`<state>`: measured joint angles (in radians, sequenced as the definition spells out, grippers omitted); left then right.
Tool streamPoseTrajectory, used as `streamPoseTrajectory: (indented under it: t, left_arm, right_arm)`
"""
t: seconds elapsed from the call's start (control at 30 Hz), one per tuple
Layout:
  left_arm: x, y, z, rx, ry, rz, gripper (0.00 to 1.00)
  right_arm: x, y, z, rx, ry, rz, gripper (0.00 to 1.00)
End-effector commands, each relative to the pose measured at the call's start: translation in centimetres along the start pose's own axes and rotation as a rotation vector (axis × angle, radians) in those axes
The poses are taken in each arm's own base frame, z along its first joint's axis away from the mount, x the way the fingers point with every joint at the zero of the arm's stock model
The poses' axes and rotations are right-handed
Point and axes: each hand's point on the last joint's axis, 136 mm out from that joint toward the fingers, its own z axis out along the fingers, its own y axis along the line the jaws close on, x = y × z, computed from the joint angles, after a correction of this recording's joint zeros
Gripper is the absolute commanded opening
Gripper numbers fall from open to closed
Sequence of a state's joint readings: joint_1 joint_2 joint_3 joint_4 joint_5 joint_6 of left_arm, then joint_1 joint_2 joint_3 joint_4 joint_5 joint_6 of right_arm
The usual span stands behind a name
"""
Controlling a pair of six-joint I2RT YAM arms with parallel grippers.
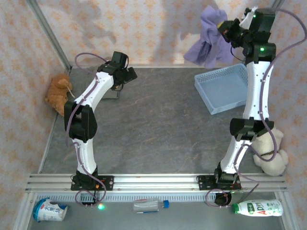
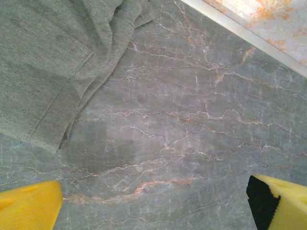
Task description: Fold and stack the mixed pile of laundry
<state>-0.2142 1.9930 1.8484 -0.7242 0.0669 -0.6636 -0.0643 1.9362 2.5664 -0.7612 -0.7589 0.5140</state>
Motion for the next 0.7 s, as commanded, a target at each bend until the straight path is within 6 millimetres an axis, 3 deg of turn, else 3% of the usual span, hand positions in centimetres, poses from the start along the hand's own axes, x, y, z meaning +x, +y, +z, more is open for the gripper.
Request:
streamPoseTrajectory:
  t: [0.0, 0.1, 0.17, 0.27, 0.37, 0.43, 0.5, 0.6, 0.67]
  left_arm:
    - [-1.7, -0.3, -1.8, 0.018, -0.066, -0.046, 1.00]
    - [-1.5, 0.4, -2.1, -0.014, -0.060, -0.044, 1.00]
    - [-1.4, 0.9, -2.4, -0.033, -0.066, -0.046, 1.00]
    - [-0.8, 1.8, -2.3, -0.056, -0.064, -0.052, 1.00]
    - [-0.1, 2.2, -3.0, -0.053, -0.068, -0.057, 1.00]
    - [0.9, 2.5, -2.8, -0.059, -0.055, -0.041, 1.00]
    - [2.1, 2.3, -2.6, -0.061, -0.037, -0.006, 1.00]
    - [4.0, 1.7, -2.3, -0.064, 0.003, 0.065, 1.00]
    - [5.5, 0.9, -2.0, -0.051, 0.032, 0.106, 1.00]
  right_arm:
    - [1.9, 6.8, -1.1, -0.204, 0.067, -0.030, 0.00]
    - [5.6, 6.4, 0.5, -0.186, 0.182, 0.030, 0.00]
    - [9.8, 4.8, 2.3, -0.140, 0.303, 0.070, 0.00]
    - [17.9, 1.1, 5.6, -0.029, 0.506, 0.100, 0.00]
    - [24.5, -6.0, 8.6, 0.169, 0.618, 0.151, 0.06]
    - [27.9, -11.5, 10.4, 0.293, 0.642, 0.195, 0.23]
    - [30.2, -15.7, 11.6, 0.400, 0.663, 0.210, 0.49]
    - [31.5, -19.0, 11.9, 0.512, 0.693, 0.184, 0.57]
    - [31.5, -19.8, 11.4, 0.560, 0.703, 0.144, 0.59]
